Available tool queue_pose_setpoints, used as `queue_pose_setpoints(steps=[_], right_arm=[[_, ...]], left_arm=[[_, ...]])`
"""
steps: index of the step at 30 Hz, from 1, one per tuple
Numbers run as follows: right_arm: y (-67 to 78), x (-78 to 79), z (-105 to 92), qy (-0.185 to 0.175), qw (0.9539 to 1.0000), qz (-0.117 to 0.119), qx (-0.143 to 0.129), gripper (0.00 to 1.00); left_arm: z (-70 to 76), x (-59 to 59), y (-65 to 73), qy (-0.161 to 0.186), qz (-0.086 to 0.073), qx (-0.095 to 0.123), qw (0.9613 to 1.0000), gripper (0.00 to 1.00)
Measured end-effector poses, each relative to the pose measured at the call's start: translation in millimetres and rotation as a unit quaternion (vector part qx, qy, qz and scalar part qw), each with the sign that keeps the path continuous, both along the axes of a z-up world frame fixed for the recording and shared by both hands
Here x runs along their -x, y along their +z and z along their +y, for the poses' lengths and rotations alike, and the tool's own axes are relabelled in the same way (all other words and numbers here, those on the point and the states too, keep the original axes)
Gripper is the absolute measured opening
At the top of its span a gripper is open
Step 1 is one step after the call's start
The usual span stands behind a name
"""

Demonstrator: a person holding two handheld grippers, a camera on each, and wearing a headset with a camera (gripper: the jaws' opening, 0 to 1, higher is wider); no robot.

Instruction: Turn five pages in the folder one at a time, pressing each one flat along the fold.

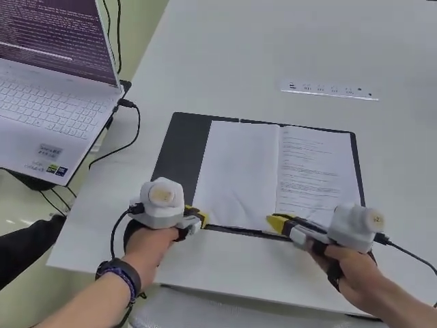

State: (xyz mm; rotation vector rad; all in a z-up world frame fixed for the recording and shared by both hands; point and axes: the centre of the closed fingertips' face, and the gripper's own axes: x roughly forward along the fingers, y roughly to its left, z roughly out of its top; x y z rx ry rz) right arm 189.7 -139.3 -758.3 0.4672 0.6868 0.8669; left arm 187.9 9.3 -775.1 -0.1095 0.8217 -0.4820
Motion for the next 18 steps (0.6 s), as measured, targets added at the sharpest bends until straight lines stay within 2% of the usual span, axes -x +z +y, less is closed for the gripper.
queue_pose_setpoints(steps=[6, 8, 10, 13, 14, 15, 18], right_arm=[[16.4, 1.8, -17.0, 0.021, 0.9991, -0.028, 0.022, 0.27], [22.0, -0.1, -26.3, 0.016, 0.9989, -0.033, 0.030, 0.33], [30.7, -3.3, -35.4, 0.008, 0.9984, -0.047, 0.030, 0.35], [43.8, -6.7, -46.4, 0.007, 0.9973, -0.065, 0.034, 0.37], [45.5, -7.0, -47.6, 0.007, 0.9971, -0.067, 0.034, 0.38], [51.0, -9.1, -51.3, 0.003, 0.9972, -0.069, 0.029, 0.38], [69.3, -13.0, -56.1, -0.014, 0.9970, -0.076, 0.005, 0.41]], left_arm=[[0.1, -2.9, 23.0, -0.016, -0.031, 0.000, 0.9994, 0.24], [2.0, -5.0, 31.6, -0.016, -0.040, 0.001, 0.9991, 0.26], [2.3, -9.0, 42.9, -0.018, -0.054, 0.011, 0.9983, 0.29], [5.5, -13.3, 59.6, -0.030, -0.072, 0.005, 0.9970, 0.32], [5.7, -13.8, 61.9, -0.032, -0.074, 0.005, 0.9967, 0.33], [6.3, -15.1, 68.2, -0.037, -0.081, 0.003, 0.9960, 0.35], [8.1, -16.4, 79.0, -0.048, -0.088, -0.003, 0.9949, 0.41]])
